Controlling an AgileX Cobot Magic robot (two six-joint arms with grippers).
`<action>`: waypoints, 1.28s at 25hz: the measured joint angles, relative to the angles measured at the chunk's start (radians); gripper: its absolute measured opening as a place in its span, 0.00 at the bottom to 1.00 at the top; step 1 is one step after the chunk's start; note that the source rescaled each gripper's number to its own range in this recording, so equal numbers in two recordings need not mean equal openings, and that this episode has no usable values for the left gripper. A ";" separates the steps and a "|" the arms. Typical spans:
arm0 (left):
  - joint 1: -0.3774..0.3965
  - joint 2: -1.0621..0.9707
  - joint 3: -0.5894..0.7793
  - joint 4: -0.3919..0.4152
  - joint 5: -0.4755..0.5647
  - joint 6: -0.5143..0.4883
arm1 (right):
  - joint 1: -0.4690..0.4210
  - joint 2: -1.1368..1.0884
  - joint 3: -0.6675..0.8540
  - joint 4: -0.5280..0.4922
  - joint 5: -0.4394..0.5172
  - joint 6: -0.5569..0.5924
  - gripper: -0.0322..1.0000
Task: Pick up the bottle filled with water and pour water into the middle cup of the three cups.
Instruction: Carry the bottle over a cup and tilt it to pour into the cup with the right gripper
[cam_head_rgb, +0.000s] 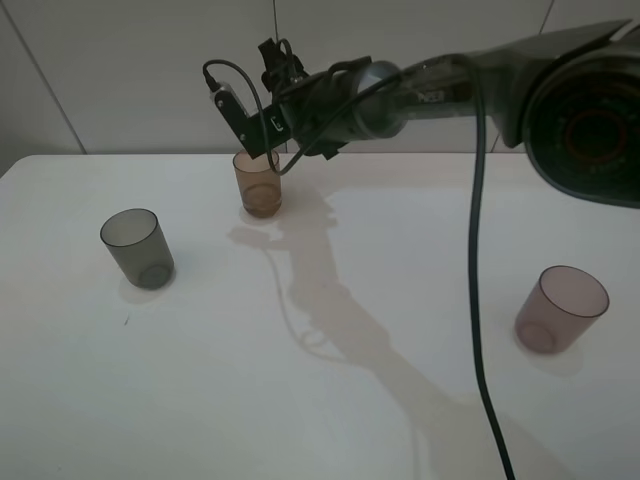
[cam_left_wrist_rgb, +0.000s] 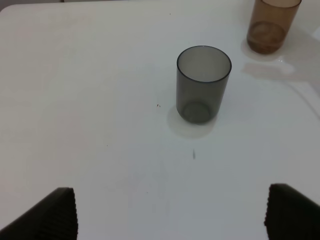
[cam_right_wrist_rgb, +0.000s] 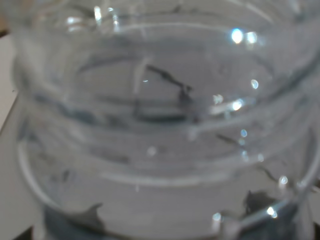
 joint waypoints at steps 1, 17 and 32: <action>0.000 0.000 0.000 0.000 0.000 0.000 | 0.000 0.000 0.000 0.000 0.004 -0.004 0.03; 0.000 0.000 0.000 0.000 0.000 0.000 | 0.008 0.000 0.000 0.000 0.018 -0.066 0.03; 0.000 0.000 0.000 0.000 0.000 0.000 | 0.008 -0.027 0.000 0.022 -0.049 -0.073 0.03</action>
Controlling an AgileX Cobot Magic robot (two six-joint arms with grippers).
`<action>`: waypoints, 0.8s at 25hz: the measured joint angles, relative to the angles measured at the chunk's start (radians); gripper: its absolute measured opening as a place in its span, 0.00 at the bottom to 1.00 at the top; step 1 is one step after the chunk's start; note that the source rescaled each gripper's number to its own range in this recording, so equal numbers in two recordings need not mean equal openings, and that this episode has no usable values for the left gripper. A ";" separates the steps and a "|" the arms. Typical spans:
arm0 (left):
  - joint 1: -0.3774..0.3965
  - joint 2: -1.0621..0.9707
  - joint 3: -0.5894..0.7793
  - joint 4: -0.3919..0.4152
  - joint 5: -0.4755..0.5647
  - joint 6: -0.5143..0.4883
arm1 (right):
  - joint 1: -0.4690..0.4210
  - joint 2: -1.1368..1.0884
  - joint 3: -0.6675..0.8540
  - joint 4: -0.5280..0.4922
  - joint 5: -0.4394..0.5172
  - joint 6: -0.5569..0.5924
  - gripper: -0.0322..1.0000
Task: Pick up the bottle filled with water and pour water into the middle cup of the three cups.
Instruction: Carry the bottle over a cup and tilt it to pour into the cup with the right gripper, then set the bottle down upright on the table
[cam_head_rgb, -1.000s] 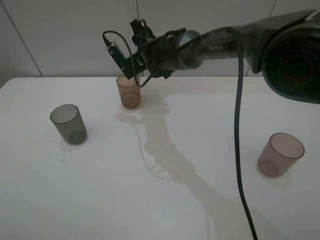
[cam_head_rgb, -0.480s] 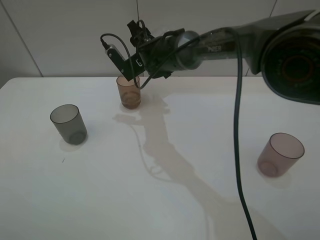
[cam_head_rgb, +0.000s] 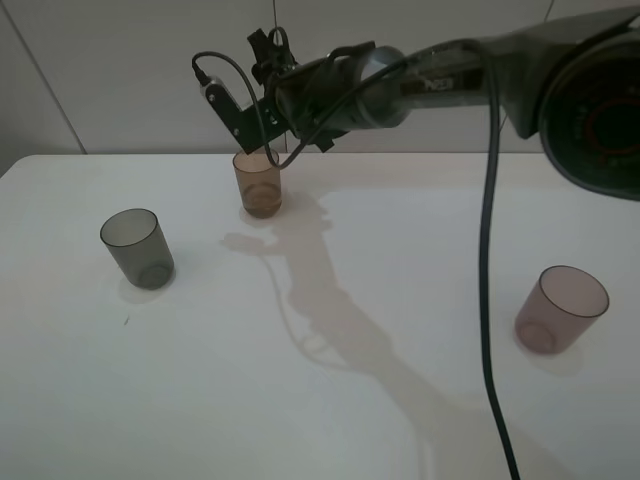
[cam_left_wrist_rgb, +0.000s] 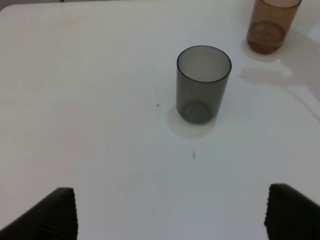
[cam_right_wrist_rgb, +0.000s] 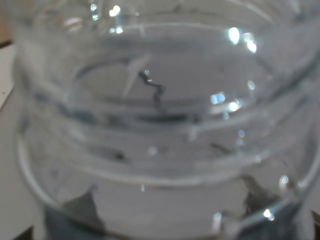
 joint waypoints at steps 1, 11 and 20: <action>0.000 0.000 0.000 0.000 0.000 0.000 | 0.000 -0.015 0.000 0.037 -0.015 0.000 0.03; 0.000 0.000 0.000 0.000 0.000 0.000 | 0.000 -0.175 0.000 0.826 0.023 0.000 0.03; 0.000 0.000 0.000 0.000 0.000 0.000 | -0.087 -0.360 0.268 1.411 -0.086 0.000 0.03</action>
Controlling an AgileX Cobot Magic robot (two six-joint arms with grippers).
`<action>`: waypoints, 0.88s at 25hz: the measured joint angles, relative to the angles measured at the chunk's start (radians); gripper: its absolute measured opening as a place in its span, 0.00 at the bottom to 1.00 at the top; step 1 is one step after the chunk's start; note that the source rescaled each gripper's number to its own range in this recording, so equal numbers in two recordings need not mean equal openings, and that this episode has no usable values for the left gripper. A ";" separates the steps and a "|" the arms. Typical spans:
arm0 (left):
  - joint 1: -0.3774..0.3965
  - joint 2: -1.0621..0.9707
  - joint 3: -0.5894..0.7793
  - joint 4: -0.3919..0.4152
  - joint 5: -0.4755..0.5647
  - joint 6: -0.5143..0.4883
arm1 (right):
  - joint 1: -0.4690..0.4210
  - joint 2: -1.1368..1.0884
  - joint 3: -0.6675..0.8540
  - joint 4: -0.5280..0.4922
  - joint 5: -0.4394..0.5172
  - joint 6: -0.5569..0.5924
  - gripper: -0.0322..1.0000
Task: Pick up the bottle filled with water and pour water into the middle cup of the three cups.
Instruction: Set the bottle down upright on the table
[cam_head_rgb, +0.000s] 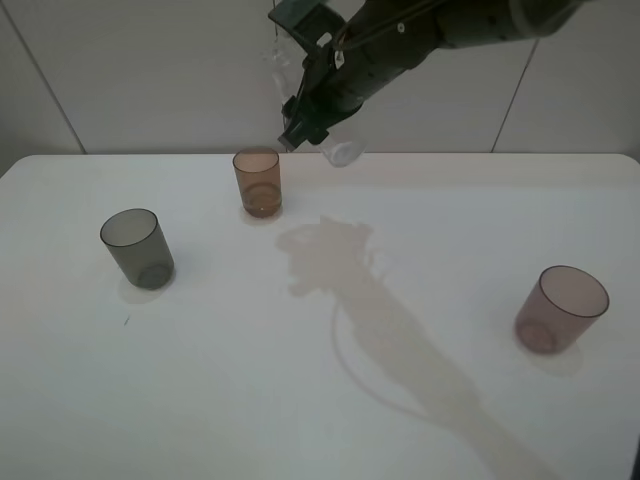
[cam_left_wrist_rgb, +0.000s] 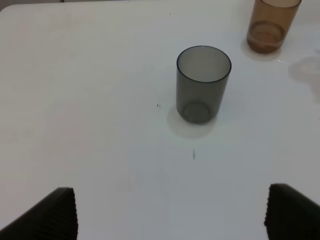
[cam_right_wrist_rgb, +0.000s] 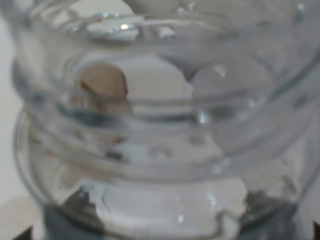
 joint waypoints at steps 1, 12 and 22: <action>0.000 0.000 0.000 0.000 0.000 0.000 | -0.008 -0.020 0.056 0.046 -0.041 0.000 0.03; 0.000 0.000 0.000 0.000 0.000 0.000 | -0.040 -0.076 0.554 0.307 -0.655 0.003 0.03; 0.000 0.000 0.000 0.000 0.000 0.000 | -0.040 0.040 0.642 0.332 -0.934 0.006 0.03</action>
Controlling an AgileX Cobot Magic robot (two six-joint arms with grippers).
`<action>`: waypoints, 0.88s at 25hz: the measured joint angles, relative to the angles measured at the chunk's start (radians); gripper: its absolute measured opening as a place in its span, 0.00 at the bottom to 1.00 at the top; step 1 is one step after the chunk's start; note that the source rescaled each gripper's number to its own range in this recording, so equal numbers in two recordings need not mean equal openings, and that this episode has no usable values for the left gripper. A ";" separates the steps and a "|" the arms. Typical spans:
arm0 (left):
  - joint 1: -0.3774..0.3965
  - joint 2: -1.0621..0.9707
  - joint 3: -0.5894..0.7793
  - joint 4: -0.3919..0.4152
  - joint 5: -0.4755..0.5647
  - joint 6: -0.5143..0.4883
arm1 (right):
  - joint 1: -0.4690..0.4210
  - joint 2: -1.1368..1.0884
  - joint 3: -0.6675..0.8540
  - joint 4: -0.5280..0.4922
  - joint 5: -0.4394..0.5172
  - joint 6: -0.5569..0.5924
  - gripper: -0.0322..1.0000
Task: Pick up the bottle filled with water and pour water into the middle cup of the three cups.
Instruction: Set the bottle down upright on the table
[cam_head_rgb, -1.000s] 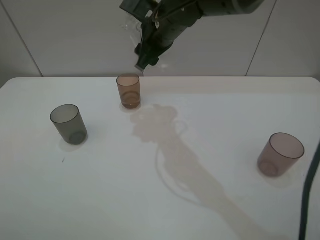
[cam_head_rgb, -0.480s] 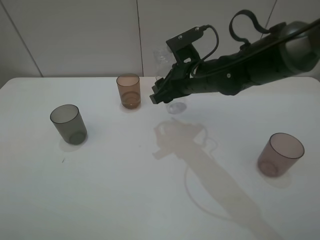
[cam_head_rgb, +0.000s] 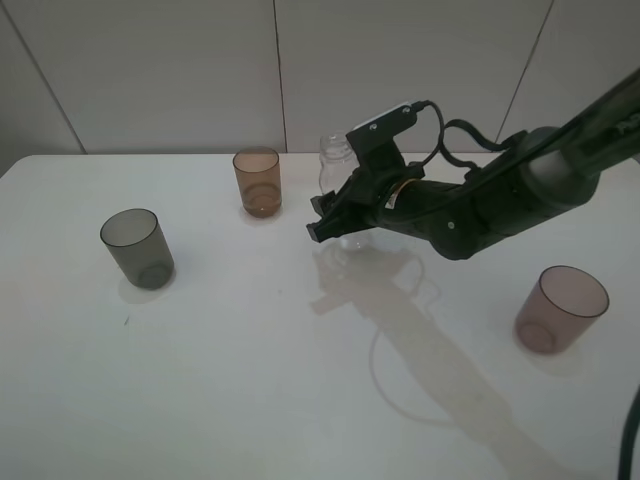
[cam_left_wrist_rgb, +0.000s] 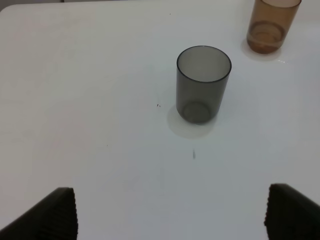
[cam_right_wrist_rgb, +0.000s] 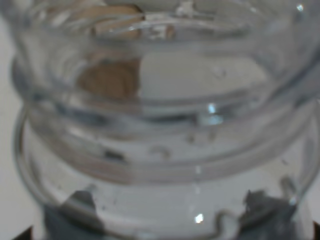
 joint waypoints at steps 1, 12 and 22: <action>0.000 0.000 0.000 0.000 0.000 0.000 | 0.000 0.013 0.000 0.001 -0.010 0.000 0.03; 0.000 0.000 0.000 0.000 0.000 0.000 | 0.000 0.065 0.004 0.001 -0.048 0.128 0.04; 0.000 0.000 0.000 0.000 0.000 0.000 | 0.000 0.048 0.057 0.078 -0.129 0.132 0.97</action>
